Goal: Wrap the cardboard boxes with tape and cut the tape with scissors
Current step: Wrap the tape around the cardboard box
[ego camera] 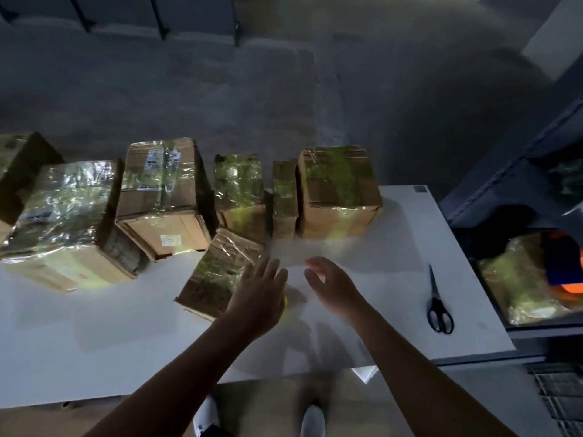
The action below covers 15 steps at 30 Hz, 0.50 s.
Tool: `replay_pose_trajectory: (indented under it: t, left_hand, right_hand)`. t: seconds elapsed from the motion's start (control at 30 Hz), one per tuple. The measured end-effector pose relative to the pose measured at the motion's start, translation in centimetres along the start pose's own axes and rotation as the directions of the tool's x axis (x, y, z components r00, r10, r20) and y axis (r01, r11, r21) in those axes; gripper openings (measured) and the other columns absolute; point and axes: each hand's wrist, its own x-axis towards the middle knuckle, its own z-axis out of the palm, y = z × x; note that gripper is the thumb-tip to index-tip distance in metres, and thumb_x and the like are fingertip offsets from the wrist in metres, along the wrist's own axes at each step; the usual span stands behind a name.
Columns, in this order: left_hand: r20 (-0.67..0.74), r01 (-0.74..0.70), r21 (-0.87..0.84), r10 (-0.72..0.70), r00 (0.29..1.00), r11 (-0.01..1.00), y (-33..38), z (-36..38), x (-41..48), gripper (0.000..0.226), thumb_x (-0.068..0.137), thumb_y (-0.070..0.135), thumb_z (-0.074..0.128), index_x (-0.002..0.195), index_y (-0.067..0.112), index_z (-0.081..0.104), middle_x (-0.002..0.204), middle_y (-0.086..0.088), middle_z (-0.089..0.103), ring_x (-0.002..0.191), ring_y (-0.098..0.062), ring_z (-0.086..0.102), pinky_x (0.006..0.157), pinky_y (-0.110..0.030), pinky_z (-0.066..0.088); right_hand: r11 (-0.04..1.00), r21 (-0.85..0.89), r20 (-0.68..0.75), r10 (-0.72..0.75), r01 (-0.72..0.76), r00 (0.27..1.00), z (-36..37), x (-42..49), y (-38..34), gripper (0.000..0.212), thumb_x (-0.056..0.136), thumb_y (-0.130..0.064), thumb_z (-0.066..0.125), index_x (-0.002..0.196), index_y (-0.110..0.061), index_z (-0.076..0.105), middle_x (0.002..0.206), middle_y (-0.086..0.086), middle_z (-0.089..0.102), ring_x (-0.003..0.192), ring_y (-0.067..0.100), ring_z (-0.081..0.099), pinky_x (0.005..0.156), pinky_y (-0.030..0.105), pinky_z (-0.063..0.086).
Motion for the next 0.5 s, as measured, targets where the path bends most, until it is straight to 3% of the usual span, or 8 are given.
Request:
replay_pose_trajectory:
  t: [0.07,0.17,0.3,0.5]
  left_hand:
    - [-0.019,-0.063,-0.027,0.063,0.998,0.998,2.2,0.1,1.4,0.050,0.096,0.030,0.044,0.143,0.012,0.038,0.153,-0.013,0.031,0.145,-0.030,0.020,0.117,-0.045,0.017]
    - [-0.038,-0.113,-0.165,0.108,0.993,0.980,6.1,0.6,3.7,0.046,0.095,0.026,0.048,0.138,0.011,0.045,0.144,-0.009,0.043,0.137,-0.026,0.035,0.109,-0.036,0.032]
    - [0.035,-0.046,-0.420,0.067,0.997,0.906,11.3,1.8,6.7,0.042,0.094,0.025,0.050,0.135,0.014,0.047,0.137,-0.005,0.047,0.125,-0.020,0.045,0.098,-0.033,0.044]
    - [0.169,0.022,-0.514,0.076,0.983,0.858,17.8,3.2,10.0,0.042,0.096,0.027,0.049,0.136,0.018,0.045,0.140,-0.005,0.047,0.124,-0.021,0.049,0.098,-0.032,0.044]
  right_hand:
    - [1.000,-0.013,-0.038,0.004,-0.004,0.999,-1.1,-0.5,0.9,0.031,0.097,-0.033,0.049,0.124,-0.019,0.056,0.122,-0.003,0.061,0.108,0.007,0.056,0.086,0.019,0.039]
    - [0.999,-0.012,-0.105,0.041,-0.042,0.994,-2.8,-1.5,2.8,0.027,0.098,-0.027,0.049,0.121,-0.017,0.058,0.120,-0.001,0.063,0.109,0.010,0.058,0.086,0.018,0.038]
    - [0.990,-0.007,-0.182,0.139,-0.143,0.973,-5.7,-3.5,6.7,0.026,0.098,-0.022,0.051,0.121,-0.015,0.059,0.119,0.001,0.063,0.109,0.013,0.059,0.085,0.014,0.037]
    - [0.945,0.004,-0.290,0.314,-0.327,0.904,-9.5,-6.5,12.5,0.028,0.097,-0.017,0.050,0.122,-0.008,0.058,0.121,0.009,0.063,0.109,0.020,0.059,0.087,0.020,0.041]
